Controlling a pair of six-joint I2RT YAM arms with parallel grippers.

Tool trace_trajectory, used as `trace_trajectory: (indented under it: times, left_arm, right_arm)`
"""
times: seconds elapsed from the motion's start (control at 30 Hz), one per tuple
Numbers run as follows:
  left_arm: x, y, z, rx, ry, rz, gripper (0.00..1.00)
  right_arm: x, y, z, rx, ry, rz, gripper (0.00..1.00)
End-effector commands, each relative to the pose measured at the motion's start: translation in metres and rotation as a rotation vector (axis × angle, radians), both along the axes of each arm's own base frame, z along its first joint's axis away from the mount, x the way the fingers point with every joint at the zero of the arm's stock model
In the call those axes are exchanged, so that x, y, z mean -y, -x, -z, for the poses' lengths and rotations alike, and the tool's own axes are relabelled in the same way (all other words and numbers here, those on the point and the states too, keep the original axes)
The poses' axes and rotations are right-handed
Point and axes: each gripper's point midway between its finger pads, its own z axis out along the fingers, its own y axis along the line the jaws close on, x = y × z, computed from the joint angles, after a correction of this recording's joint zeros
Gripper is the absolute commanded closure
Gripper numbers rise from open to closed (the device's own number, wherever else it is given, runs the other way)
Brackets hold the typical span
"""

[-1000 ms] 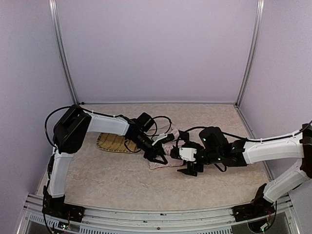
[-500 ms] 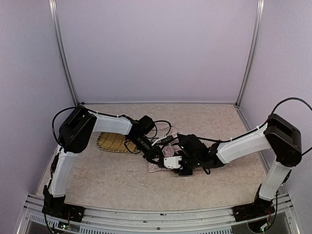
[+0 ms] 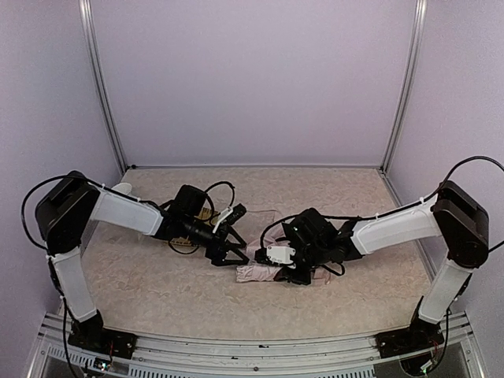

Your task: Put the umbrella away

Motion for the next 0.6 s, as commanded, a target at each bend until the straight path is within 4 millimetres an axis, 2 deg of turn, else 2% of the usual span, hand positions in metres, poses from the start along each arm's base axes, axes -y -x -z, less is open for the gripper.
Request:
trace_trajectory:
  times: [0.0,0.03,0.1,0.3,0.37,0.57]
  left_arm:
    - [-0.008,-0.013,-0.064,0.395,0.201,-0.131,0.01]
    - [-0.011,-0.006,-0.069,0.453,0.214,-0.126,0.01]
    - [-0.014,0.006,-0.066,0.591,0.174,-0.127,0.01]
    - [-0.006,0.039,-0.033,0.921,-0.055,-0.021,0.01]
    - [-0.002,0.040,-0.020,0.988,-0.141,0.016,0.01]
    - [0.008,0.020,0.021,1.097,-0.356,0.114,0.02]
  right_arm:
    - [0.042,0.062,0.043,-0.477,0.161,0.043,1.00]
    - [0.045,0.066,0.046,-0.532,0.177,0.056,1.00]
    - [0.052,0.069,0.054,-0.640,0.213,0.099,1.00]
    - [0.060,0.074,0.062,-0.892,0.245,0.193,1.00]
    - [0.062,0.078,0.066,-0.934,0.268,0.193,1.00]
    - [0.064,0.071,0.077,-0.988,0.295,0.213,1.00]
